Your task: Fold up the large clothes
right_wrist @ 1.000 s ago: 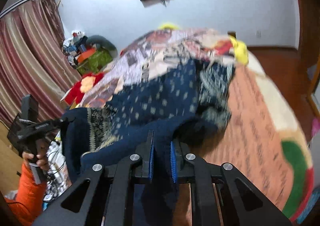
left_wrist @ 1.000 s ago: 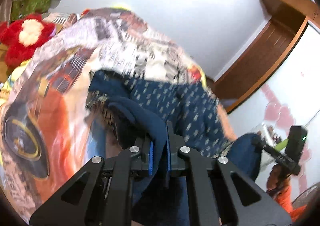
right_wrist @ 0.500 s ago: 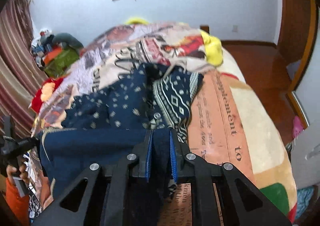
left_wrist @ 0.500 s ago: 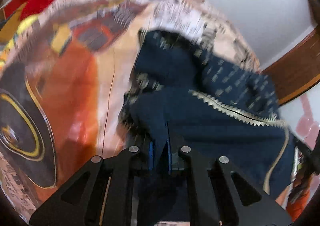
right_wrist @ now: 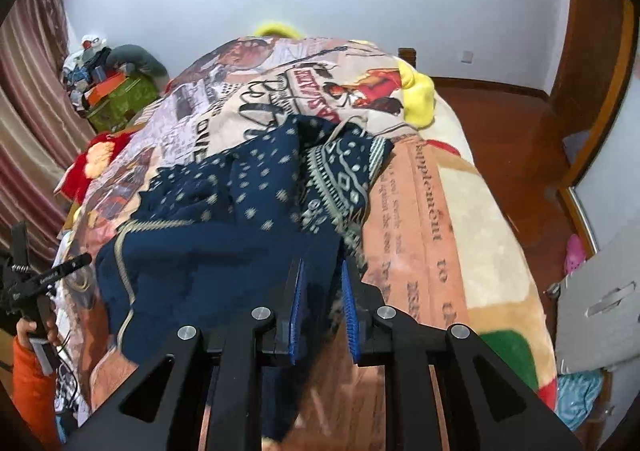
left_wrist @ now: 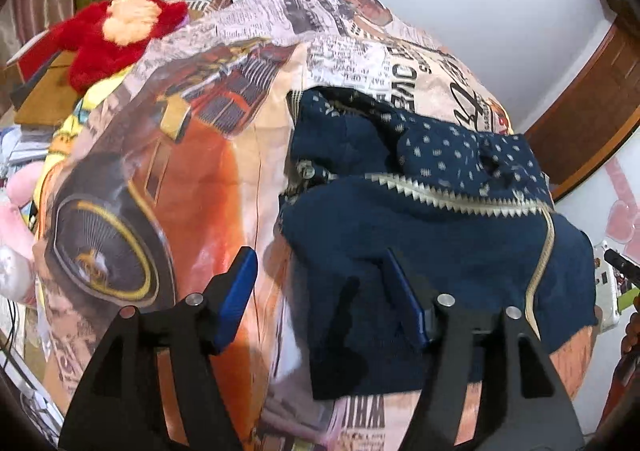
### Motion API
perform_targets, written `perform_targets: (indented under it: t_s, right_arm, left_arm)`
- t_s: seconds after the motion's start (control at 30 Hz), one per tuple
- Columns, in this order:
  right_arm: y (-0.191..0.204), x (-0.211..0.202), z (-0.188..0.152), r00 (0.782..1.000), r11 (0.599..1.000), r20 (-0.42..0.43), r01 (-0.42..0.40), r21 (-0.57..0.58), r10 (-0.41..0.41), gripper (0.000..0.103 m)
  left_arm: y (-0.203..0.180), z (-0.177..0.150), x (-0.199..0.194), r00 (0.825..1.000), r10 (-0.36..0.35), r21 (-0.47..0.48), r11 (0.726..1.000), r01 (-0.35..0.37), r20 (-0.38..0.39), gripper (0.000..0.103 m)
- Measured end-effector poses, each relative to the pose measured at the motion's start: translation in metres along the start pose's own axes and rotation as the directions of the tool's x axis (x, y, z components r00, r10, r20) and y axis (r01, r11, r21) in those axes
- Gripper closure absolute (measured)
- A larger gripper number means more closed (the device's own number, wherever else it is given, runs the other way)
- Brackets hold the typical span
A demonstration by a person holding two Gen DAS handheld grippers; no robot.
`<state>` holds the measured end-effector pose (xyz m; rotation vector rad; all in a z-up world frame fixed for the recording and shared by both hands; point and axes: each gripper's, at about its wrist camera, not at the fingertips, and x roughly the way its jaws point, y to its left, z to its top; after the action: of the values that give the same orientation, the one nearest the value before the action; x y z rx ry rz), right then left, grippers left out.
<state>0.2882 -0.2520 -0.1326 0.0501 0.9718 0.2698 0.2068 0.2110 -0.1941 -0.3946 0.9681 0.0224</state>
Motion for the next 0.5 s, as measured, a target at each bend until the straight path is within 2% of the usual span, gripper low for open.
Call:
perform_targets:
  t_s: [0.2, 0.33, 0.4, 0.5]
  right_arm:
    - [0.013, -0.015, -0.025, 0.999, 0.999, 0.007, -0.034, -0.006, 0.034, 0.088]
    - [0.018, -0.013, -0.041, 0.999, 0.999, -0.025, -0.046, -0.01, 0.046, 0.088]
    - [0.017, -0.007, -0.047, 0.998, 0.999, -0.046, -0.047, -0.003, 0.047, 0.088]
    - [0.013, 0.004, -0.053, 0.996, 0.999, -0.076, -0.038, 0.026, 0.039, 0.088]
  left_arm:
    - [0.001, -0.033, 0.013, 0.994, -0.055, -0.013, 0.998, 0.054, -0.097, 0.038]
    - [0.0, -0.054, 0.034, 0.978, -0.116, -0.038, 0.993, 0.111, -0.175, 0.038]
    - [0.001, -0.062, 0.047, 0.971, -0.104, -0.051, 0.994, 0.096, -0.214, 0.038]
    - [0.005, -0.068, 0.054, 0.969, -0.137, -0.105, 0.988, 0.117, -0.206, 0.035]
